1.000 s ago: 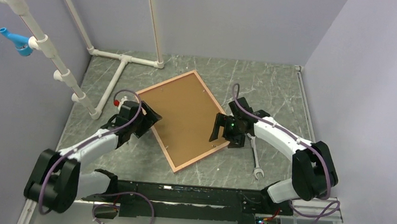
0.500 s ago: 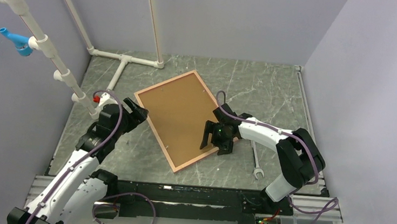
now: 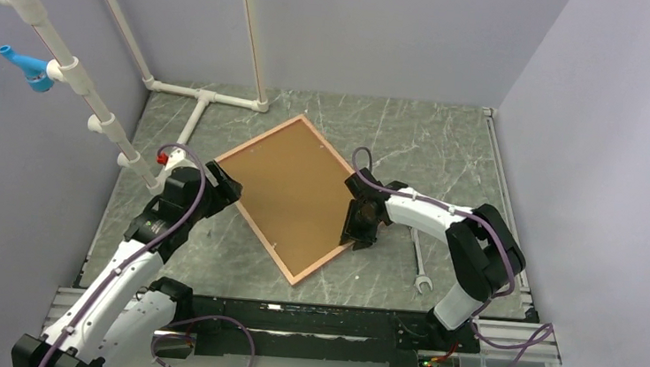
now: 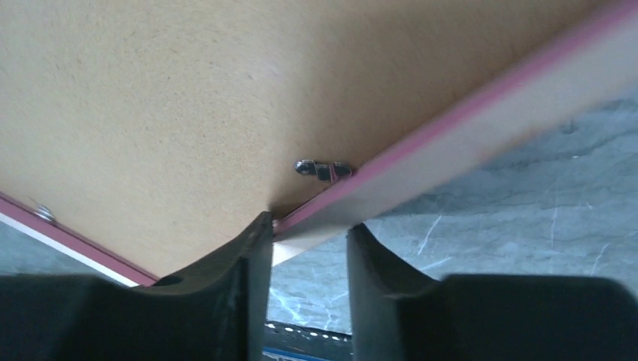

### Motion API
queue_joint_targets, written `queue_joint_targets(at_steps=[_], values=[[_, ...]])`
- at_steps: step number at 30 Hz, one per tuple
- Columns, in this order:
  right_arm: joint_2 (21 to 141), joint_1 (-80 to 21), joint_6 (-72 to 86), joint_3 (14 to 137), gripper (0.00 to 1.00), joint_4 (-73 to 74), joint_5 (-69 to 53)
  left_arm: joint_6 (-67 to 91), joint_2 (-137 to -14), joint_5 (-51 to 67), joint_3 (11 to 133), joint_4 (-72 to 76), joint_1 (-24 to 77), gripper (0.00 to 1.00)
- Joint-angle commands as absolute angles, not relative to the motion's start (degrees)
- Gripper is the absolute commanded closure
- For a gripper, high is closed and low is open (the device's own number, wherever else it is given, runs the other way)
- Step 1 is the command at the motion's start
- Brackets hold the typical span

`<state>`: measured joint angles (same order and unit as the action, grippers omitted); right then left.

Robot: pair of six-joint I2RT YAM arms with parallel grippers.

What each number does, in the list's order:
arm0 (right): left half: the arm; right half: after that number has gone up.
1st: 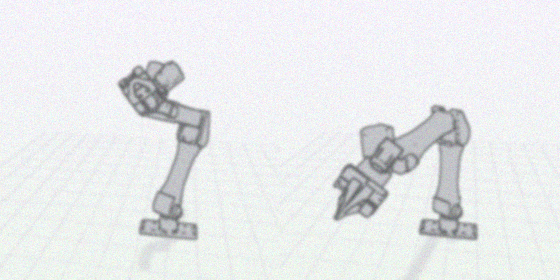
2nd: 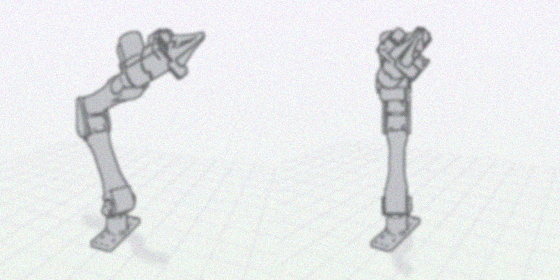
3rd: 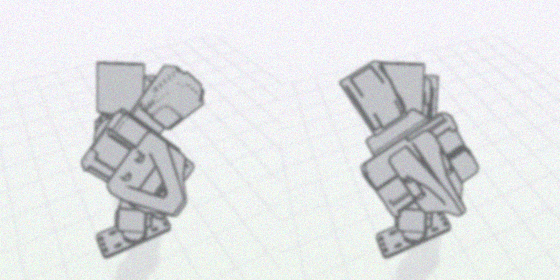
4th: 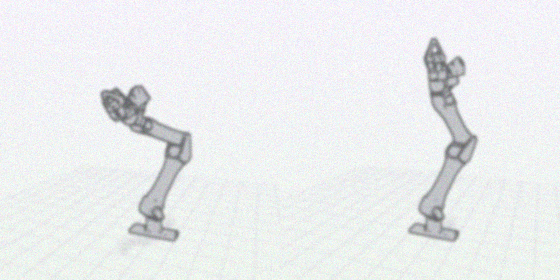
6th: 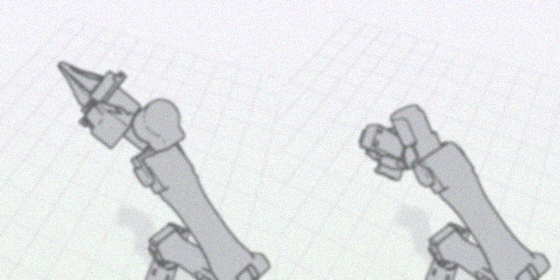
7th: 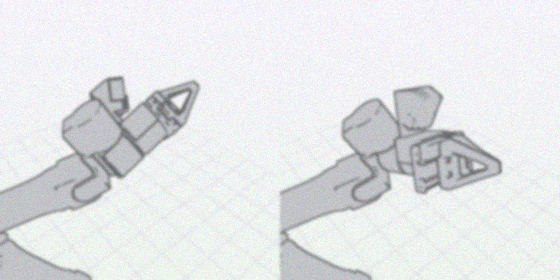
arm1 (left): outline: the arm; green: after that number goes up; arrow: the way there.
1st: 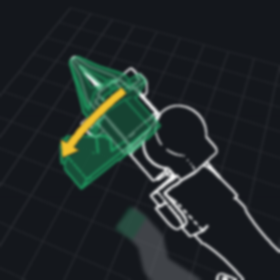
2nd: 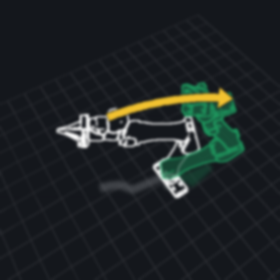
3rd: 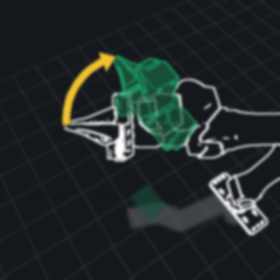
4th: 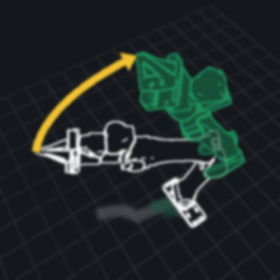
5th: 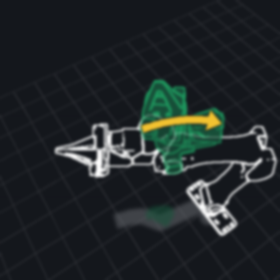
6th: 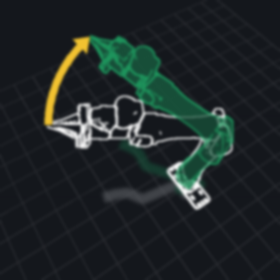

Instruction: Put the photo into the frame

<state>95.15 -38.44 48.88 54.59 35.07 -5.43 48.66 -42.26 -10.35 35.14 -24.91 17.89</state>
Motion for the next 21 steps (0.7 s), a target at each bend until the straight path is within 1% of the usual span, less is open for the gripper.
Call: queue_joint_targets(at_steps=[1, 4, 8, 13, 18, 21], values=[[96.24, -38.49, 43.80, 55.38, 0.73, 34.57, 2.49, 45.82, -43.35, -9.47, 38.21, -24.74, 18.11, 0.17], [96.28, -37.04, 42.37, 55.07, 0.88, 34.61, 2.21, 44.45, -45.42, -8.96, 39.31, -25.56, 18.00, 0.16], [95.94, -33.42, 39.44, 55.08, 0.99, 35.20, 2.15, 42.57, -47.90, -7.38, 40.29, -26.22, 17.13, 0.15], [94.85, -26.02, 32.72, 57.07, 1.00, 37.32, 1.68, 40.20, -50.53, -3.47, 40.18, -25.84, 14.64, 0.13], [95.38, -21.48, 27.10, 60.08, 1.00, 39.97, 3.18, 37.68, -54.49, 0.52, 39.62, -25.85, 10.94, 0.07], [96.47, -20.21, 25.36, 60.92, 0.96, 40.04, 3.07, 36.48, -57.04, 3.47, 38.64, -25.27, 9.10, 0.06]])
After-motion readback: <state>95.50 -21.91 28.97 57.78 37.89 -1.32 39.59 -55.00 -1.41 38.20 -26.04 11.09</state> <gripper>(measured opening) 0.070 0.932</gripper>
